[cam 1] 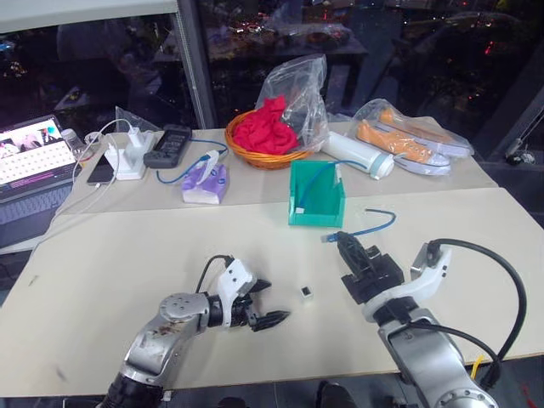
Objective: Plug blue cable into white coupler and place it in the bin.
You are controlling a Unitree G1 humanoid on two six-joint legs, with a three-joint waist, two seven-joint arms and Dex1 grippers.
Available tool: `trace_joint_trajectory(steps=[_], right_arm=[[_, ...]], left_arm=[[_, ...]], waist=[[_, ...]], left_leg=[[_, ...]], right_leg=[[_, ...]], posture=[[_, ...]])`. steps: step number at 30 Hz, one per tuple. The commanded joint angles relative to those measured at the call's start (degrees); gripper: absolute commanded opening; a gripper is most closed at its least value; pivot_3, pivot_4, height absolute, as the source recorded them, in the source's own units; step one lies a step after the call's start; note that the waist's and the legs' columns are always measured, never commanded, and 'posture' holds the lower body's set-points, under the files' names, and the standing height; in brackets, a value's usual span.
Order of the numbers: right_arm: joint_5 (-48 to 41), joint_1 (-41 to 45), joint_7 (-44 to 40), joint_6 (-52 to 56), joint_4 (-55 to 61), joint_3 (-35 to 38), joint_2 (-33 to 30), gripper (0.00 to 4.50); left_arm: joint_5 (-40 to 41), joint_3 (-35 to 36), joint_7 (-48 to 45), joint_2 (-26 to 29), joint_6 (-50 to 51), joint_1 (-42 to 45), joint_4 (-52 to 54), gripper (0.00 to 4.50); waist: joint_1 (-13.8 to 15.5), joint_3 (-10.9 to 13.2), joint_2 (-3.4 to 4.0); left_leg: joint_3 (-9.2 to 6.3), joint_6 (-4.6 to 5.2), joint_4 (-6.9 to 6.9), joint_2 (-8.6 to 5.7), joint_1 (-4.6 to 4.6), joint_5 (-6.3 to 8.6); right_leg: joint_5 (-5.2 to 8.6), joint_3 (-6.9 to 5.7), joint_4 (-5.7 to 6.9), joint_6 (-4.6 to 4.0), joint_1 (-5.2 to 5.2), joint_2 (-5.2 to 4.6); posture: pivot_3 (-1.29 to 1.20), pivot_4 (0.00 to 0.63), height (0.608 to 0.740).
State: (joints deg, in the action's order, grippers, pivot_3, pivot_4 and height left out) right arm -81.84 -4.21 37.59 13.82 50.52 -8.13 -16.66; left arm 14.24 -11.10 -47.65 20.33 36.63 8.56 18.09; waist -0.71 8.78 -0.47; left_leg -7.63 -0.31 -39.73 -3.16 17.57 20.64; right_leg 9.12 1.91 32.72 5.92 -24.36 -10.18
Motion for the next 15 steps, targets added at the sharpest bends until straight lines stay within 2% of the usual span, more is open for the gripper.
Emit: trace_joint_trajectory(steps=[1,6,15], right_arm=[[0.08,-0.8,0.26,0.11,3.25,1.37,-0.27,0.0],[0.81,-2.38,1.37,-0.05,4.95,1.18,-0.23,0.0],[2.3,-3.35,2.23,-0.25,5.97,0.63,0.5,0.0]], left_arm=[[1.31,-1.98,1.51,-1.89,-0.11,1.25,0.43,4.42],[1.16,-4.96,3.35,-4.2,-0.08,2.69,-0.53,4.42],[-1.29,-8.83,5.05,-5.07,-3.55,5.2,-3.44,4.42]], waist=[[0.03,0.0,0.0],[0.03,0.01,-0.01],[0.1,0.01,-0.02]], left_leg=[[0.0,0.0,0.01,0.0,0.0,0.0],[0.01,0.0,0.0,0.0,0.04,0.01],[0.01,0.01,-0.01,-0.01,0.04,0.01]], right_leg=[[0.0,0.0,0.0,0.0,0.0,0.0],[0.0,0.0,-0.06,0.0,0.0,-0.01],[0.01,0.0,-0.11,0.0,0.01,-0.01]], posture=[[0.0,0.15,0.74],[0.0,0.15,0.74],[0.0,0.15,0.74]])
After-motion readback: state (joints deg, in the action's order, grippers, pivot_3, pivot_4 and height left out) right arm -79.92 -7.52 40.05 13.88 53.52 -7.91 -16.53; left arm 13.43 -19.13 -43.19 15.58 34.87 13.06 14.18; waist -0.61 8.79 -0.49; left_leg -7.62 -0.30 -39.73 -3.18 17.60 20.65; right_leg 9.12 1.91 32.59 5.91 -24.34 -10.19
